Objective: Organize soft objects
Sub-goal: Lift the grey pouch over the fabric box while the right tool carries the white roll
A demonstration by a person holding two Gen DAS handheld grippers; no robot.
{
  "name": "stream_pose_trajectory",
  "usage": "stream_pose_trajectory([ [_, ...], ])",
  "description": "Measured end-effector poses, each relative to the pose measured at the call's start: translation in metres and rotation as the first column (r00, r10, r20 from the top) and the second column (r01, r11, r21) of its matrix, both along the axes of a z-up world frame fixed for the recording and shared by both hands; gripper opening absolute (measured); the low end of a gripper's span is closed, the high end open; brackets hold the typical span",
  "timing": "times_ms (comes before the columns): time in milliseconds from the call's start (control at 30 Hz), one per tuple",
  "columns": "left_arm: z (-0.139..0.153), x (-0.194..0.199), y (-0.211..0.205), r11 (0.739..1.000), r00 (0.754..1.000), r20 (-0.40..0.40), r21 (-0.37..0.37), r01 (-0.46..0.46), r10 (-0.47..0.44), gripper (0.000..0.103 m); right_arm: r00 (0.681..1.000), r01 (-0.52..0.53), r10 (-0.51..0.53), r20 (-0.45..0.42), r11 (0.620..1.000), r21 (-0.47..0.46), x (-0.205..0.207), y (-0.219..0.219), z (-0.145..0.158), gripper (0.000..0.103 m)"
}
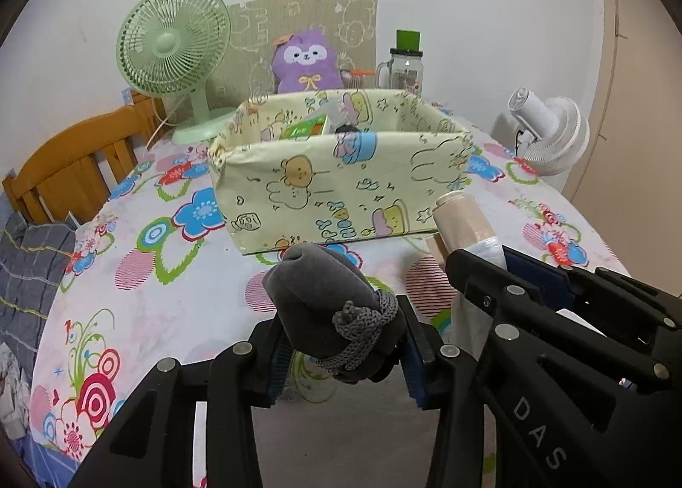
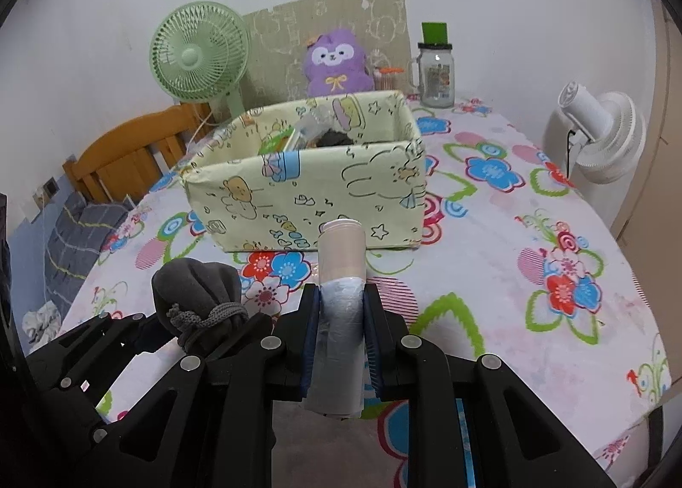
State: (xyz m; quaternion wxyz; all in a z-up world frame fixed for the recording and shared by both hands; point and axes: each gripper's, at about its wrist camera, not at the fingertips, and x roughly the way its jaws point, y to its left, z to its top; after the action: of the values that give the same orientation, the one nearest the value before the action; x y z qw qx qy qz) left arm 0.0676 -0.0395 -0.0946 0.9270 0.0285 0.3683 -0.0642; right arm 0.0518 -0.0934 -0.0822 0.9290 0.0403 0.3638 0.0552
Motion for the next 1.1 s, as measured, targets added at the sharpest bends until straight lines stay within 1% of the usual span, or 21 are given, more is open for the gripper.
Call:
stream_pose_trajectory([
  [133,0.010,-0.008,-0.003,1.000,1.000,0.013,-0.001,0.000,0.000,0.044,1.000,0.002,-0.002,0.020,1.000,0.000,-0.009,-0.002,0.012,0.023],
  [333,0.034,-0.022,-0.007,1.000,0.998,0.062,-0.005,0.004,-0.004,0.044,0.998,-0.001,0.000,0.069,1.000,0.015,-0.024,-0.006,0.037,0.023],
  [500,0.053,-0.033,-0.012,1.000,0.994,0.108,0.009,0.005,-0.006,0.044,0.995,-0.001,-0.002,0.103,1.000,0.027,-0.036,-0.008,0.054,0.023],
  [700,0.071,-0.042,-0.013,1.000,0.989,0.146,-0.003,0.004,-0.003,0.044,0.990,-0.004,0.001,0.143,1.000,0.021,-0.048,-0.010,0.076,0.023],
  [1100,0.099,-0.046,-0.014,1.000,0.980,0.199,-0.029,0.004,0.002,0.044,0.981,-0.007,0.006,0.194,1.000,0.007,-0.053,-0.009,0.107,0.023],
])
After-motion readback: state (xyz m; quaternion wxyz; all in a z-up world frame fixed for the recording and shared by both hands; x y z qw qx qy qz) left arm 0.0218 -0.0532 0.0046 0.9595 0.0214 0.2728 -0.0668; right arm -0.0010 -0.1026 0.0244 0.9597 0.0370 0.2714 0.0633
